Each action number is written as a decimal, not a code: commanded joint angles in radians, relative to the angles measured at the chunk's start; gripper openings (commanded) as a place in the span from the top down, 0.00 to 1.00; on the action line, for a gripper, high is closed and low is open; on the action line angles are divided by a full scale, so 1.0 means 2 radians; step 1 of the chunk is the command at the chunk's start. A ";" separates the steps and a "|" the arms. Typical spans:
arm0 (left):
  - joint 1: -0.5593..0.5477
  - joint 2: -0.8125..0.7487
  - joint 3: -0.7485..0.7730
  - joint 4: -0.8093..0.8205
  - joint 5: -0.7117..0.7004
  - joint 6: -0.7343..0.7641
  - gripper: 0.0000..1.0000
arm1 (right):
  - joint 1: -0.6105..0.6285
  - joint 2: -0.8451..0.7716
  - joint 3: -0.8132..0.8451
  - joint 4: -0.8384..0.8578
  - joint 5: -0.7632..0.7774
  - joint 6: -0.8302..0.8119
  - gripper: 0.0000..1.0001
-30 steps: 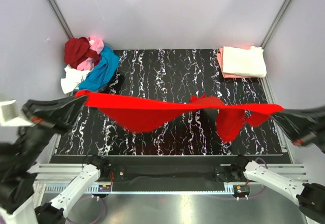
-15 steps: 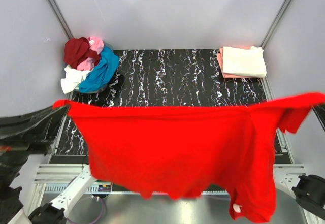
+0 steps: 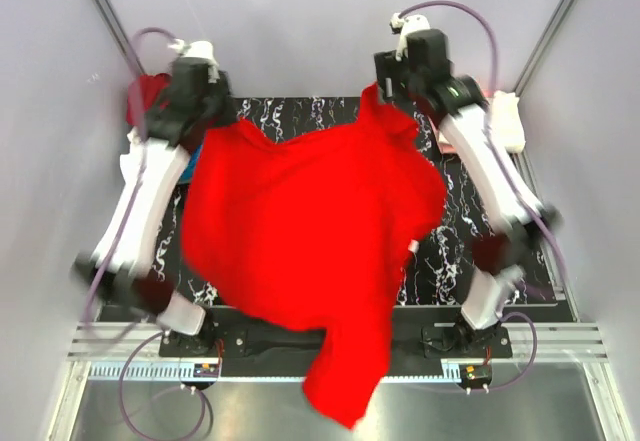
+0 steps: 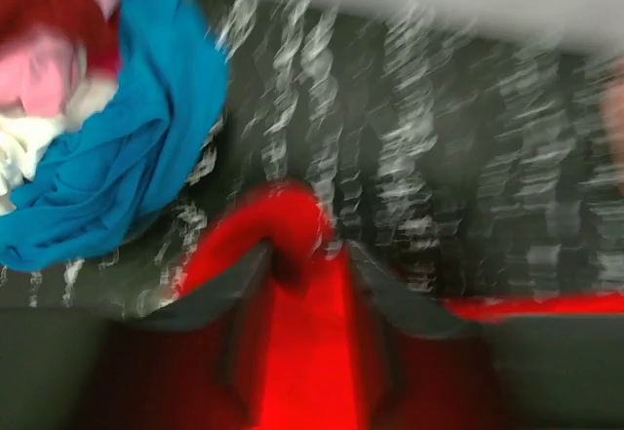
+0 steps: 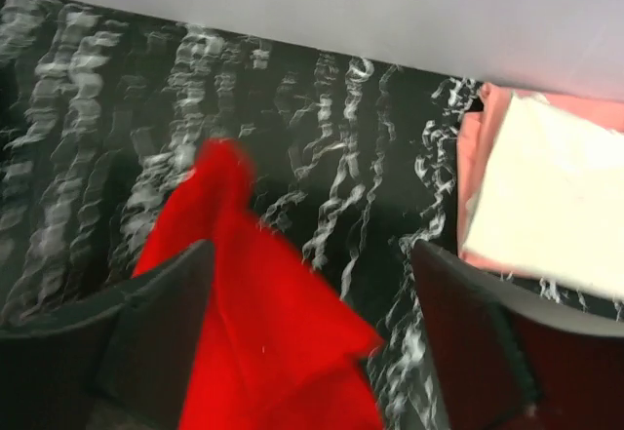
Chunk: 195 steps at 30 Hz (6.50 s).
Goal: Fold and stack the t-shirts
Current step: Flatten the tshirt out, then fold the tshirt
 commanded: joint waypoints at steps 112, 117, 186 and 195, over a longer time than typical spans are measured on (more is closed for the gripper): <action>0.162 -0.214 -0.654 0.079 0.042 -0.318 0.36 | 0.072 -0.388 -0.596 -0.076 -0.168 0.431 0.00; 0.159 -0.218 -0.670 0.091 0.049 -0.315 0.37 | 0.077 -0.400 -0.603 -0.083 -0.165 0.439 0.00; 0.159 -0.257 -0.639 0.112 0.067 -0.268 1.00 | 0.427 -0.164 -0.706 0.012 -0.139 0.634 0.40; 0.159 -0.250 -0.642 0.119 0.068 -0.267 1.00 | 0.428 -0.143 -0.660 -0.003 -0.122 0.617 0.60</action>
